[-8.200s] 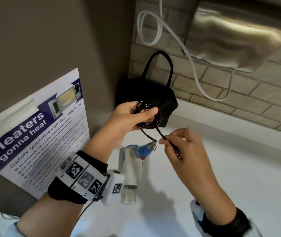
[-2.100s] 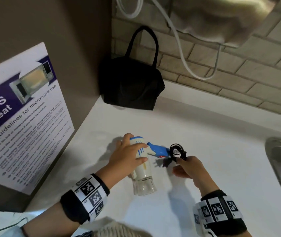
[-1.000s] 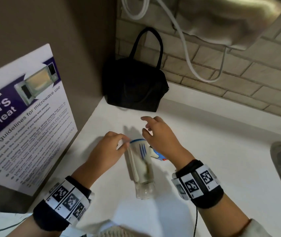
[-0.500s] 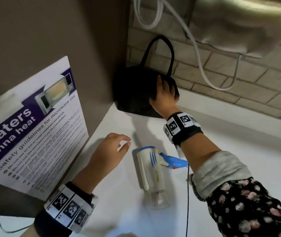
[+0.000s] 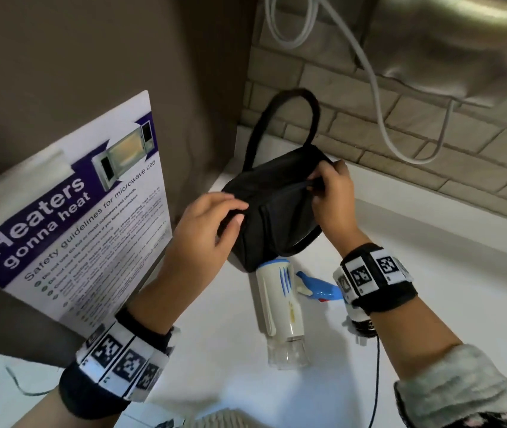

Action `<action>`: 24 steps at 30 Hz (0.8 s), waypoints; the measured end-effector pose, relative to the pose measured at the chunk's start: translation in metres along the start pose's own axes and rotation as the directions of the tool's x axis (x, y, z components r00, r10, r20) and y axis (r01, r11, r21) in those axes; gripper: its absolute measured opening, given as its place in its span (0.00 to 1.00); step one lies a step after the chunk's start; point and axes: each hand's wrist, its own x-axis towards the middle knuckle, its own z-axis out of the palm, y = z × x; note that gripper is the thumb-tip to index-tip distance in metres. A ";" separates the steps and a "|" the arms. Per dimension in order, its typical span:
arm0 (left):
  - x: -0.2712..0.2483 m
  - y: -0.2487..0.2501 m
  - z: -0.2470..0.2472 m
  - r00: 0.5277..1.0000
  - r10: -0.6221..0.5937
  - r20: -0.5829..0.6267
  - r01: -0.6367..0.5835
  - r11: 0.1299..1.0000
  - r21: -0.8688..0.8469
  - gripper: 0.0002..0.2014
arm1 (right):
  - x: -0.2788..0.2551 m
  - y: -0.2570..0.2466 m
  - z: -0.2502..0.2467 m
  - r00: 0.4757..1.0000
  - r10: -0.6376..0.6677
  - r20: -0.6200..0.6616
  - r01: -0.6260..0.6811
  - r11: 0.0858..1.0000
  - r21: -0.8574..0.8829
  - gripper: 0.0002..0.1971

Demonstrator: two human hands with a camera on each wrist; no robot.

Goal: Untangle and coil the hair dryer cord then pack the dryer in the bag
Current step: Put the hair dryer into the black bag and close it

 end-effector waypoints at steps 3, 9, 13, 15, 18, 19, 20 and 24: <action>0.008 0.014 -0.011 0.997 0.080 -0.016 -0.079 0.996 0.048 0.12 | -0.015 -0.017 -0.006 0.997 -0.063 0.046 0.056 0.987 0.152 0.13; 0.007 0.015 -0.026 0.996 -0.011 -0.088 0.020 0.995 0.103 0.18 | -0.032 -0.036 0.005 0.981 -0.103 0.163 0.032 0.921 0.389 0.18; 0.006 -0.002 -0.023 0.988 -0.150 0.035 0.137 0.958 0.251 0.23 | -0.047 -0.035 0.020 0.933 -0.125 0.338 -0.037 0.900 0.434 0.20; 0.002 -0.011 -0.018 0.979 -0.187 0.084 0.157 0.948 0.275 0.21 | -0.054 -0.035 0.026 0.882 -0.117 0.457 -0.086 0.913 0.399 0.16; -0.001 -0.019 -0.016 0.975 -0.203 0.088 0.172 0.946 0.276 0.14 | -0.052 -0.034 0.020 0.794 -0.169 0.583 -0.026 0.950 0.311 0.09; -0.001 -0.021 -0.017 0.971 -0.217 0.098 0.182 0.943 0.277 0.12 | -0.047 -0.035 0.014 0.749 -0.181 0.638 -0.020 0.956 0.294 0.10; 0.000 -0.022 -0.017 0.966 -0.230 0.121 0.190 0.942 0.277 0.12 | -0.042 -0.035 0.008 0.702 -0.165 0.693 -0.052 0.959 0.280 0.12; -0.005 -0.024 -0.022 0.970 -0.204 0.134 0.168 0.956 0.241 0.12 | -0.021 -0.035 0.001 0.739 0.084 0.669 -0.280 0.941 0.190 0.22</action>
